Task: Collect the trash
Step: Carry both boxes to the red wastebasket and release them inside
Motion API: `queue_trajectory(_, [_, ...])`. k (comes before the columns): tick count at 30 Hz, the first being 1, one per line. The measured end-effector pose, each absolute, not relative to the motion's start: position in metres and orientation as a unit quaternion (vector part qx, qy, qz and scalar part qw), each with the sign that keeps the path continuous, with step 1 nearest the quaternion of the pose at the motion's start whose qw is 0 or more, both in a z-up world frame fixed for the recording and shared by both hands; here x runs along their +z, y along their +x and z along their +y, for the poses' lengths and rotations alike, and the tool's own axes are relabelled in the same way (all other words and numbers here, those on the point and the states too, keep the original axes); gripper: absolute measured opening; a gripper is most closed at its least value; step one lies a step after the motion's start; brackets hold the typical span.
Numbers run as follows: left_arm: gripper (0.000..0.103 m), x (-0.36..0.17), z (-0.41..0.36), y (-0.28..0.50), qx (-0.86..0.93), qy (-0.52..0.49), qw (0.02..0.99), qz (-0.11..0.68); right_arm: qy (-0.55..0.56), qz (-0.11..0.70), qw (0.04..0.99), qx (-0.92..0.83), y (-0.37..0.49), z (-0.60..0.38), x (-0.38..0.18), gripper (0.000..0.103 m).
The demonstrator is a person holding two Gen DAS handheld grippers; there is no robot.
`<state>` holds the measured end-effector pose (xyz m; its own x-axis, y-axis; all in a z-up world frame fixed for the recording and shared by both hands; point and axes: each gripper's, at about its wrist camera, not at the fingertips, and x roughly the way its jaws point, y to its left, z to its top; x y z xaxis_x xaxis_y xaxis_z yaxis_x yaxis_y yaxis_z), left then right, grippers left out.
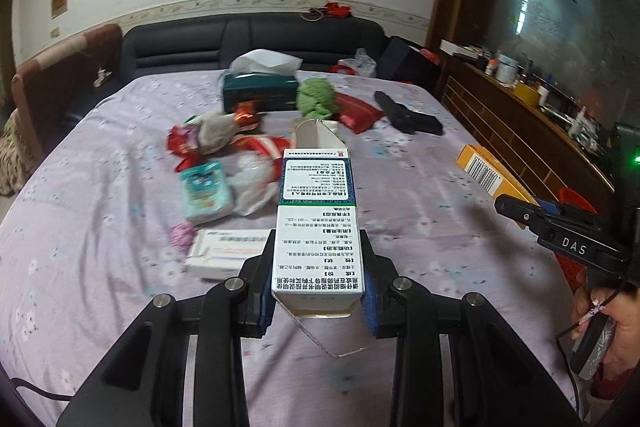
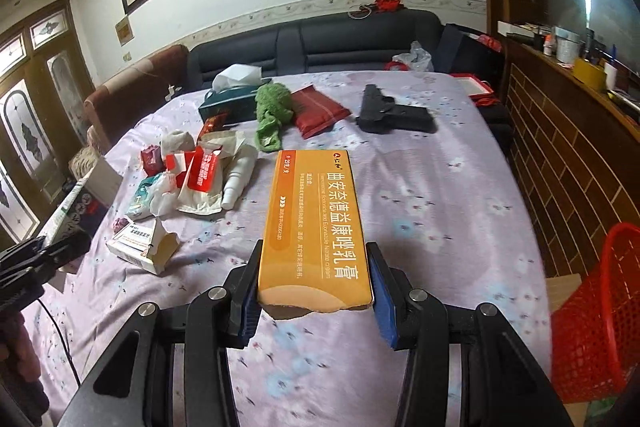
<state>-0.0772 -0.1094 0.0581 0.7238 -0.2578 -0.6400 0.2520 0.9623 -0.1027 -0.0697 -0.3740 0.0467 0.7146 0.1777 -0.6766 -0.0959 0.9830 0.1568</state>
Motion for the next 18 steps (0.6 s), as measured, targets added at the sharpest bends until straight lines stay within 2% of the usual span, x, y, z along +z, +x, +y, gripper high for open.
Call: queue_trajectory(18, [0.033, 0.07, -0.237, -0.065, -0.247, 0.054, 0.908, 0.333, 0.087, 0.334, 0.938, 0.022, -0.126, -0.465, 0.077, 0.05])
